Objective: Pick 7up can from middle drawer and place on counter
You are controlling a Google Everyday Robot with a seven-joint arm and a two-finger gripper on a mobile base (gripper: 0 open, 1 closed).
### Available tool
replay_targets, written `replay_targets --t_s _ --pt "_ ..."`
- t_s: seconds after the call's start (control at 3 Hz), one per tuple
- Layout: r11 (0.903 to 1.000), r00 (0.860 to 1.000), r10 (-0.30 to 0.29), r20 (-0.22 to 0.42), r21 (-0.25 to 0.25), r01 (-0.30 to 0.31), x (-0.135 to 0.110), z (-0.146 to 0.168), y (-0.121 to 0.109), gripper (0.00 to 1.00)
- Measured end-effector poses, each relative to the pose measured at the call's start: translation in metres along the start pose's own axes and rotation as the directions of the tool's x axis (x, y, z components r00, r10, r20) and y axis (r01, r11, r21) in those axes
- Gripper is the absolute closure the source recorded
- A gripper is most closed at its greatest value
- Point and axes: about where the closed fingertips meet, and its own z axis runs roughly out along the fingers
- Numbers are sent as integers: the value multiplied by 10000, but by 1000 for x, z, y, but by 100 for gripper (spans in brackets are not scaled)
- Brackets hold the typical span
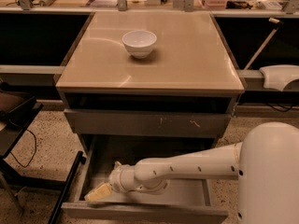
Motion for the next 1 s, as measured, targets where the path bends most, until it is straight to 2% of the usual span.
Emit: replay_targets --t_s 0.33,0.67,1.0 --pt "10000 10000 2 2 5 -2 0 0 0 0" --pt "9960 9988 431 -243 792 -410 7 -3 -42 0" --pt "9608 9894 1303 -644 2545 -1100 26 -33 -115 0"
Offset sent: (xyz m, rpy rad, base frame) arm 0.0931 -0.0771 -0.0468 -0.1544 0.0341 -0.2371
